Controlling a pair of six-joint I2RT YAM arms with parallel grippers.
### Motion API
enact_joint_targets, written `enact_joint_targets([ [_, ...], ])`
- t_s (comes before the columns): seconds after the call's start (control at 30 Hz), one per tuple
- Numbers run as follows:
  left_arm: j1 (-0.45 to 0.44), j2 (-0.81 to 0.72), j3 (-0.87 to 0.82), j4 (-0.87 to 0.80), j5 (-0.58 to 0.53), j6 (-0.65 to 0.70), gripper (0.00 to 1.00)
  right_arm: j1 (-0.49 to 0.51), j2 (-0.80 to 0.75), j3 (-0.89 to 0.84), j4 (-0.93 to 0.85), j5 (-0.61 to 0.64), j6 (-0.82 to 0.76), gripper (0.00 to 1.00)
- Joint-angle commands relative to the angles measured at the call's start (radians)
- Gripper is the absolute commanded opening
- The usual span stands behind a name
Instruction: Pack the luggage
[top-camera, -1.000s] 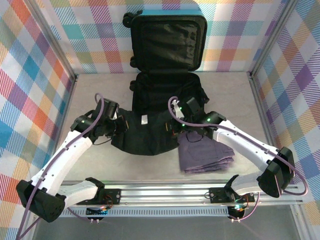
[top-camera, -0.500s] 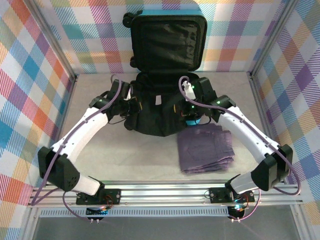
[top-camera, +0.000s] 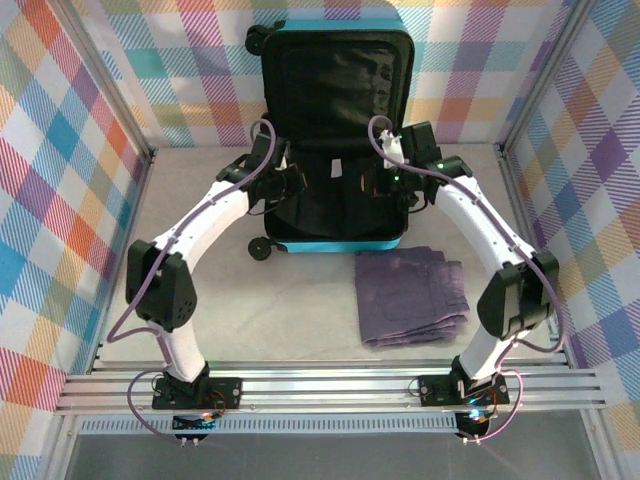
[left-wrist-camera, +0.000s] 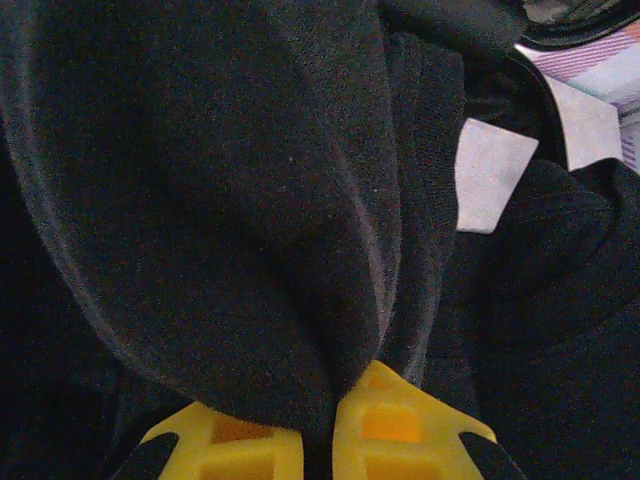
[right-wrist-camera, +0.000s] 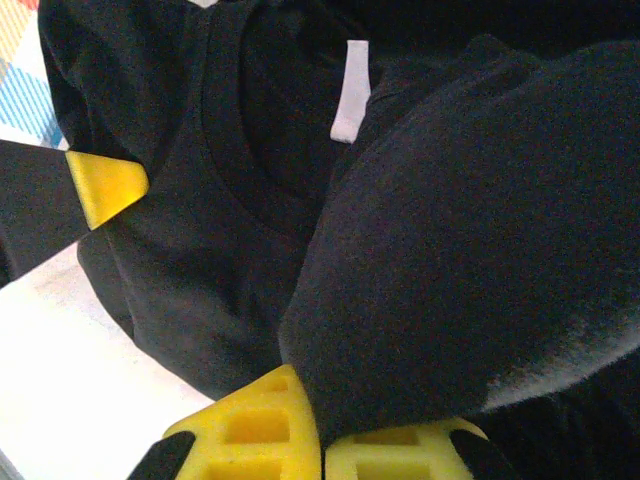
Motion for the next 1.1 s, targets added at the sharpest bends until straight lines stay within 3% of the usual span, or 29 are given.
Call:
enact_joint_targets([
  [0.0, -0.002, 0.069, 0.076, 0.055, -0.022, 0.012, 0.0, -0.034, 0.06, 0.074, -0.003, -0.065, -0.044, 0.0],
  [0.2, 0.002, 0.198, 0.15, 0.046, -0.057, -0.008, 0.0, -0.084, 0.178, 0.159, -0.022, -0.092, -0.057, 0.0],
  [0.47, 0.019, 0.259, 0.155, 0.055, -0.096, -0.028, 0.0, -0.107, 0.298, 0.201, -0.011, -0.114, -0.054, 0.0],
  [0.8, 0.056, 0.338, 0.201, 0.032, -0.081, -0.031, 0.0, -0.111, 0.375, 0.209, -0.006, -0.044, -0.013, 0.0],
  [0.87, 0.064, 0.349, 0.216, 0.016, -0.087, -0.028, 0.1, -0.112, 0.385, 0.213, -0.008, -0.024, -0.008, 0.0],
  [1.0, 0.073, 0.345, 0.228, 0.001, -0.093, -0.017, 0.55, -0.112, 0.411, 0.24, -0.032, 0.034, -0.006, 0.0],
  [1.07, 0.073, 0.331, 0.231, -0.001, -0.082, -0.01, 0.66, -0.112, 0.415, 0.246, -0.037, 0.051, -0.008, 0.11],
])
